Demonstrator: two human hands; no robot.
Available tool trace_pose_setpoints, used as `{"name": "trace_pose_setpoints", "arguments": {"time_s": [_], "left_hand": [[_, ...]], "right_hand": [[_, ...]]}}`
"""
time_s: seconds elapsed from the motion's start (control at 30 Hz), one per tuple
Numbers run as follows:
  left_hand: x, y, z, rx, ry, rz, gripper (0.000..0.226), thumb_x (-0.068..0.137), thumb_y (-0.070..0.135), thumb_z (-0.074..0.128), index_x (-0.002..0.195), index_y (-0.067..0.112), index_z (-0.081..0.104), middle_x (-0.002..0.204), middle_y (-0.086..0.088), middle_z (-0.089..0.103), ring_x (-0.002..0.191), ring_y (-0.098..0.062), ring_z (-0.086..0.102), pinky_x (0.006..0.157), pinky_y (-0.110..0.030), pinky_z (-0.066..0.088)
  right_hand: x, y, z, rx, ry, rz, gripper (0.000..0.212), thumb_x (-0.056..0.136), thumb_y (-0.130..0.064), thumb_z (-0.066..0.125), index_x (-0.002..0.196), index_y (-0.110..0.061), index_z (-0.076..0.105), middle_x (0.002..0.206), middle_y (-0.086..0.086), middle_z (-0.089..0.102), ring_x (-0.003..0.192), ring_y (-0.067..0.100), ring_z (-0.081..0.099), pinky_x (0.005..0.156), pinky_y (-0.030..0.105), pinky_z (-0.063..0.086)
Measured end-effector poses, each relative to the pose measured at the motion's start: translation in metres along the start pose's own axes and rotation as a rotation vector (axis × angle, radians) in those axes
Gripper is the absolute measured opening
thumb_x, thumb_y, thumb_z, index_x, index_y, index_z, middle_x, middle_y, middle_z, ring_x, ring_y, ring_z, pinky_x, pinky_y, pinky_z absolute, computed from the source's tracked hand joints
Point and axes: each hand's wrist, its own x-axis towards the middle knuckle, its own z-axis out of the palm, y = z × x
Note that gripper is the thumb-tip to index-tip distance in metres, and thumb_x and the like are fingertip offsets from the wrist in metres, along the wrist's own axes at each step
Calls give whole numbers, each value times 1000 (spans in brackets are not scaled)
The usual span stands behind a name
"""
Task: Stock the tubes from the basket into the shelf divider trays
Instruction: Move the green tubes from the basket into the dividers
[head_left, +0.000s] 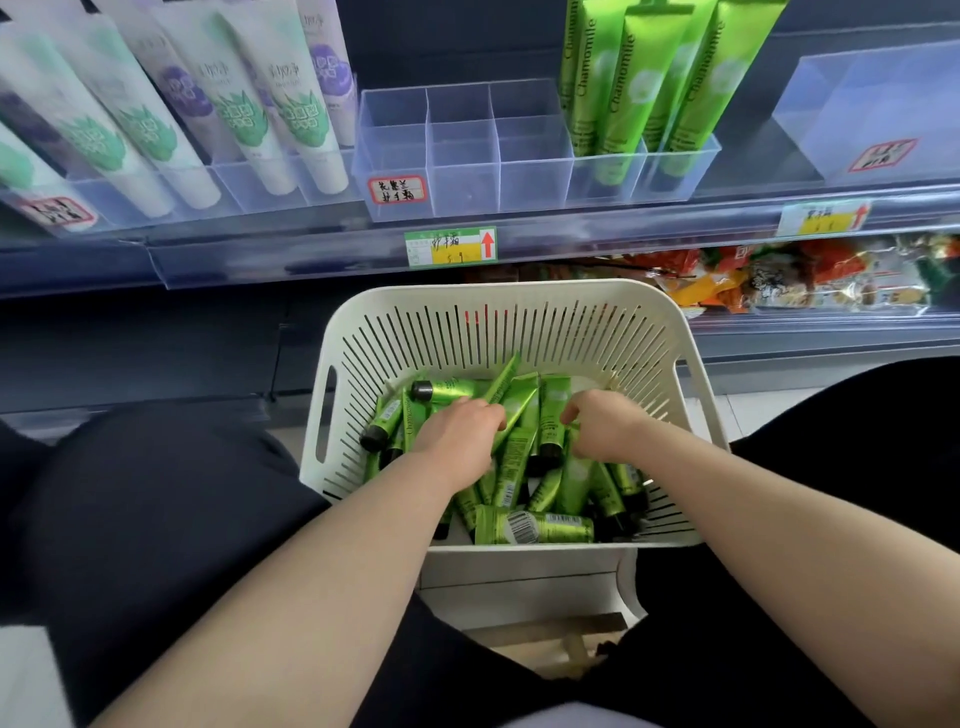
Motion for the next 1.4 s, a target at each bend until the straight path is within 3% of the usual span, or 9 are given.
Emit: {"name": "trace_pose_setpoints", "arguments": {"time_s": [0.1,0.27,0.37,0.53,0.8,1.0,1.2,1.33,1.4], "left_hand": [[-1,2,2,28,-33,-23,32,89,2,57,119,15,57,114,-6,62,100,-22,59,72,-34,50],[3,9,7,-44,-97,-146,34,93,6,52,123,22,56,114,-7,63,91,-27,63,67,-34,50],[11,16,10,-101,-162,-181,30,96,18,51,126,20,54,119,-6,63,99,-25,62,81,-37,53],[21,28,21,-72,-247,-228,26,96,23,57,118,8,55,101,-5,61,88,-23,59,68,-31,47],[28,44,30,22,-203,-247,57,87,37,69,126,4,43,83,-1,55,84,-25,63,61,-34,46],[30,44,30,-17,-238,-297,59,85,17,61,137,5,36,80,1,55,72,-21,58,50,-32,42],[23,38,9,-357,-159,-391,58,92,30,55,146,14,39,141,-6,51,105,-18,58,76,-24,44],[11,25,-12,-502,85,-397,43,94,42,58,127,13,57,90,3,64,68,-11,58,55,-25,42],[4,22,-26,-566,188,-393,40,93,38,62,124,13,58,85,3,64,61,-8,55,49,-21,37]], "right_hand": [[-6,-4,4,42,-66,-14,42,85,-4,65,125,-12,56,113,8,58,72,18,64,56,24,55],[-11,-9,-29,-66,183,-115,41,78,-25,77,117,-19,64,107,2,66,93,21,62,81,33,54],[-17,-8,-42,-113,302,-130,33,86,-31,67,119,-28,63,109,2,66,98,26,62,78,35,50],[-16,-9,-33,-82,372,-154,24,92,-23,54,113,-29,65,100,2,68,93,27,63,70,31,45],[-14,6,-35,7,408,-173,31,91,-20,54,118,-34,63,100,0,67,89,24,61,66,28,41],[-9,6,-32,3,407,-167,35,91,-16,55,122,-33,60,100,-1,67,86,22,62,65,28,45],[-10,1,-36,-11,412,-159,28,93,-19,55,120,-27,58,93,-2,63,80,21,57,66,29,43],[-16,-2,-43,-58,443,-195,26,93,-20,53,118,-28,57,98,0,66,86,23,60,67,29,42],[-21,-3,-49,-61,475,-213,26,93,-23,54,118,-29,57,101,1,67,92,25,61,68,30,42]]}}
